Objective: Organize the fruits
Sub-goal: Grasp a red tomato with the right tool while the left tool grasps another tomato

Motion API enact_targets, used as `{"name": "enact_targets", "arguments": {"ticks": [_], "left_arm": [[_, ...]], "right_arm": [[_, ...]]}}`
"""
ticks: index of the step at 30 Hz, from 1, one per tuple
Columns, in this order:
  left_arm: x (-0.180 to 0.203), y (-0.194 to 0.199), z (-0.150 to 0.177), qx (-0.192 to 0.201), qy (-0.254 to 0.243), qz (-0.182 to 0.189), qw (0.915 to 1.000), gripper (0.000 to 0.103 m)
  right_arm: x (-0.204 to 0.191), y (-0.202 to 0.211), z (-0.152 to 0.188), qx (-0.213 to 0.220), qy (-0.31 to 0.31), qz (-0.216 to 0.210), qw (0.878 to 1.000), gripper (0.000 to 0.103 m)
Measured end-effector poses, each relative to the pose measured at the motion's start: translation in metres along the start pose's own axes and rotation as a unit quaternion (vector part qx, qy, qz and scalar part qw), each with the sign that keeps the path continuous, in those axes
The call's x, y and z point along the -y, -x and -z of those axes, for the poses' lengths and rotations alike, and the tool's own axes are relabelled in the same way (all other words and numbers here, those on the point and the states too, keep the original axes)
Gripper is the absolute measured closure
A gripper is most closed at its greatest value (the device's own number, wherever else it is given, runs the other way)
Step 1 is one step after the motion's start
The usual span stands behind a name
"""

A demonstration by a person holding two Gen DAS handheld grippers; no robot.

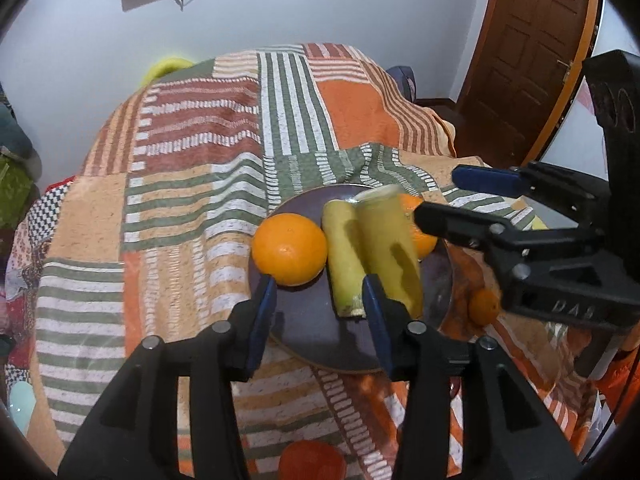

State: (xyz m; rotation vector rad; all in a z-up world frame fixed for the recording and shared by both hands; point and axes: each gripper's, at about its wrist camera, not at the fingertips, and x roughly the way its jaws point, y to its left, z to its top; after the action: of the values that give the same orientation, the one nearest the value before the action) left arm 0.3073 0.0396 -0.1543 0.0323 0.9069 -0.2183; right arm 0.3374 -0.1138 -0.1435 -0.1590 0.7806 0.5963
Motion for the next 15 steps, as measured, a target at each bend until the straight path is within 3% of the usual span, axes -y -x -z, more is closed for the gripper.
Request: {"name": "enact_targets", "arguments": {"ticks": [9,15], "left_arm": [[0.004,0.056,0.018,0.035,-0.004,-0.029,0.9990,0.039],[0.007,0.086,0.042,0.040,0.006,-0.026,0.9988,0.034]], "right_arm": [[-0.010,0.048,0.018,0.021,0.014,0.018,1.000,0.042],[-0.019,0.082,0.040,0.029,0.018,0.024,0.999,0.036]]}}
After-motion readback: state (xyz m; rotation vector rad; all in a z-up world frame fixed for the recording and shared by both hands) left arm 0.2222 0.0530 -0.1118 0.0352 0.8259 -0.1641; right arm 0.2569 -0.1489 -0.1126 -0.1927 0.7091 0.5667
